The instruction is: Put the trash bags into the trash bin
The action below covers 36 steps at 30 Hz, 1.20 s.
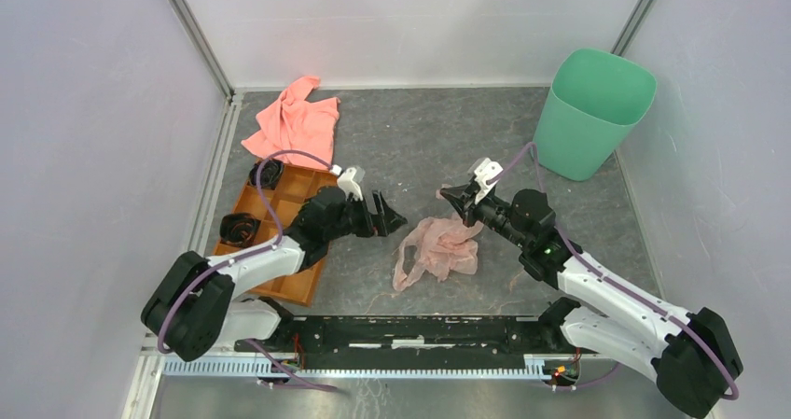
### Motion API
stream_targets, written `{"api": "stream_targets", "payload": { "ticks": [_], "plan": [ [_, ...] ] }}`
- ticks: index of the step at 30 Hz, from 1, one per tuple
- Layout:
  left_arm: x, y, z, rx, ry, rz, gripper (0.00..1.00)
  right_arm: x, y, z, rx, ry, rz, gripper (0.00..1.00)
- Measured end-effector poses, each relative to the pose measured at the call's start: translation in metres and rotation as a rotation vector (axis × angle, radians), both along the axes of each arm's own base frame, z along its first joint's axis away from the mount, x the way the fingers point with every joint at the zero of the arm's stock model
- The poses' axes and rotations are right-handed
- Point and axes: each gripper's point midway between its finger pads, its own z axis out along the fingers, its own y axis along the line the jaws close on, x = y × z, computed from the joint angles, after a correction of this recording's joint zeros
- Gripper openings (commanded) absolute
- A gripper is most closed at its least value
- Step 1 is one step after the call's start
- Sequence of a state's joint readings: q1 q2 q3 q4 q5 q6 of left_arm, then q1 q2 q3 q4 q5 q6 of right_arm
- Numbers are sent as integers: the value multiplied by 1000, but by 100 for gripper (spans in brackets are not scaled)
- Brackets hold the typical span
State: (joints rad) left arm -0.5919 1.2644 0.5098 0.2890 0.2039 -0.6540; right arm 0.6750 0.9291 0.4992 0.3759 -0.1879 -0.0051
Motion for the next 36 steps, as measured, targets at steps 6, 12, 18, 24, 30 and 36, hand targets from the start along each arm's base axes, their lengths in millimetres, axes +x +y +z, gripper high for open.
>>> {"api": "stream_targets", "payload": {
  "ticks": [6,12,18,24,30,36],
  "plan": [
    [-56,-22,-10,-55,21,-171,100,3,-5,2,17,12,-12,0],
    [-86,-52,-14,-32,42,-218,81,0,-4,3,37,33,1,0],
    [-73,-36,-71,154,185,-88,26,-6,-6,-1,36,78,5,0],
    [-49,-20,-23,210,83,25,2,-1,-13,9,52,101,-57,9],
    [-28,1,149,13,-254,150,2,12,-4,33,73,138,-72,20],
    [-45,22,196,-116,-346,164,2,2,-2,8,73,231,-52,35]
  ]
}}
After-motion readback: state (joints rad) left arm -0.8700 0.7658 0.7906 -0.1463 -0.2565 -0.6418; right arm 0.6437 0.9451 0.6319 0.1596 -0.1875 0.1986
